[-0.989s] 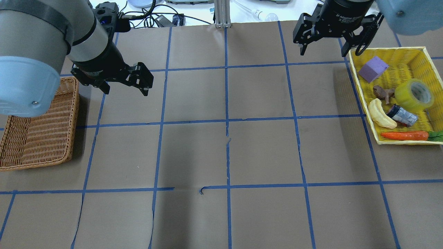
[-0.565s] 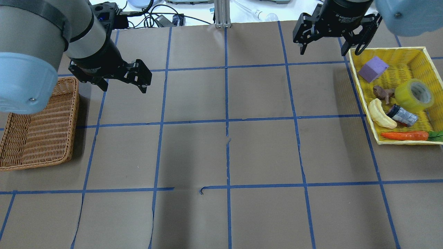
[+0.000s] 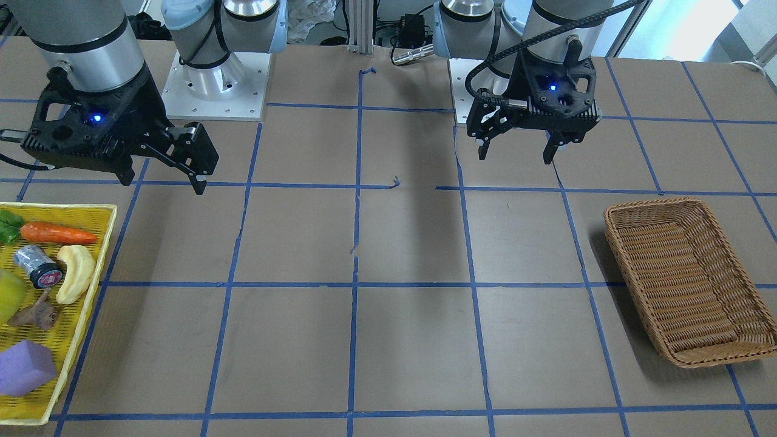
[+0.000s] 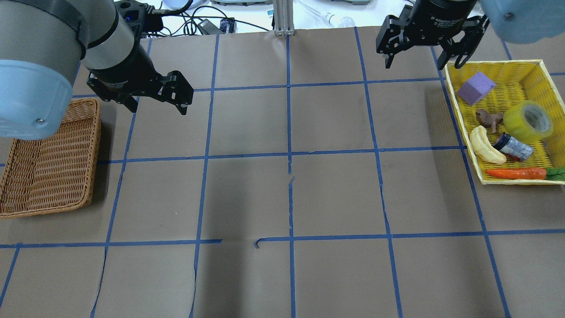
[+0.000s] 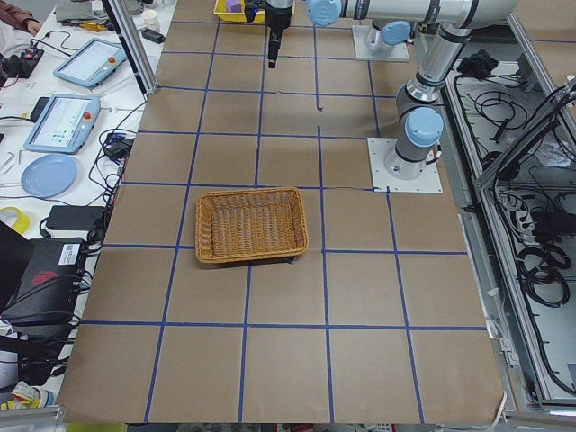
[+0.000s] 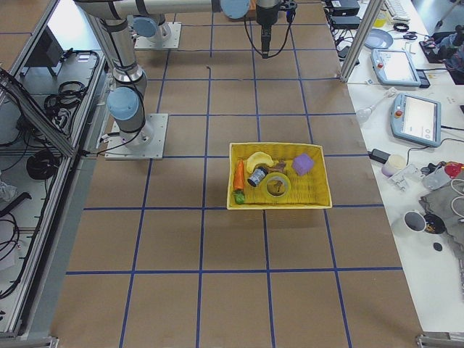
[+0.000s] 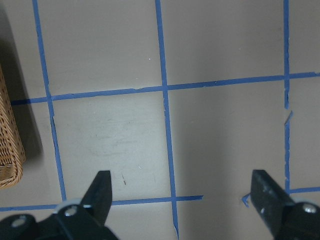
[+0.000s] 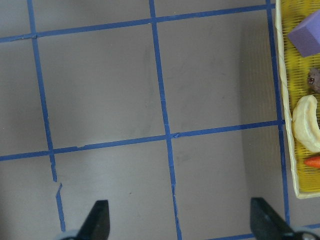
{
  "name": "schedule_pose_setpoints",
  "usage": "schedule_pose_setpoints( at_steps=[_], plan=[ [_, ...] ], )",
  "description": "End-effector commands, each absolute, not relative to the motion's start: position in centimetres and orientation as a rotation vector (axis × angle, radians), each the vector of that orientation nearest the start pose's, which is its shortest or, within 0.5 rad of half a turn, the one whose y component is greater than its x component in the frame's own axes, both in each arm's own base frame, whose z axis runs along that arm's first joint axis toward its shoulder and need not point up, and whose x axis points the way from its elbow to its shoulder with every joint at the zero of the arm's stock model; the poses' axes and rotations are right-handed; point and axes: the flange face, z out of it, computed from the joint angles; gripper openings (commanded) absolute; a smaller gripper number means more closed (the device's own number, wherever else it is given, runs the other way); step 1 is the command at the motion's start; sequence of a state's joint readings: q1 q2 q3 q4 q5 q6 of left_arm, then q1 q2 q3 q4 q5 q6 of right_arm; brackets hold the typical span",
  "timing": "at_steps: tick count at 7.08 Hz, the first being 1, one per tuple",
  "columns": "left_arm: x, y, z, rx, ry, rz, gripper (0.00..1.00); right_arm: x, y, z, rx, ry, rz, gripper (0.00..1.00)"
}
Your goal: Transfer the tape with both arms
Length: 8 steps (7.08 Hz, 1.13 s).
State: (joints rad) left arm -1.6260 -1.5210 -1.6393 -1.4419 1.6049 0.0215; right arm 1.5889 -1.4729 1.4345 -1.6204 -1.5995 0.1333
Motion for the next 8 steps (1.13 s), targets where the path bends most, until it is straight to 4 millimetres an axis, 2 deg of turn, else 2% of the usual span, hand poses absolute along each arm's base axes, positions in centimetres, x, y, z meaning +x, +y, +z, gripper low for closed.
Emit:
schedule_pose_setpoints(
  at_steps=[1,4,5,6,7,8],
  plan=[
    [-15.6,-47.3,49.2,0.116,3.103,-0.172,1.00,13.8,-54.0,50.8,0.191,3.155,-0.127,1.00],
    [-15.6,-47.3,49.2,0.116,3.103,-0.172,1.00,13.9,-53.9,50.8,0.188,3.155,-0.124,1.00],
    [-15.4,-47.9,49.1,0.069,3.105,-0.171,1.00,13.9,-53.9,50.9,0.191,3.155,-0.127,1.00],
    [-14.9,-48.9,49.9,-0.019,3.105,-0.172,1.00,13.9,-53.9,50.9,0.188,3.155,-0.127,1.00],
    [-15.2,-49.8,50.7,-0.075,3.108,-0.100,1.00,13.9,-54.0,50.8,0.188,3.155,-0.124,1.00],
    [-15.4,-50.6,51.2,-0.065,3.105,-0.061,1.00,13.9,-54.0,50.8,0.188,3.155,-0.124,1.00]
  ],
)
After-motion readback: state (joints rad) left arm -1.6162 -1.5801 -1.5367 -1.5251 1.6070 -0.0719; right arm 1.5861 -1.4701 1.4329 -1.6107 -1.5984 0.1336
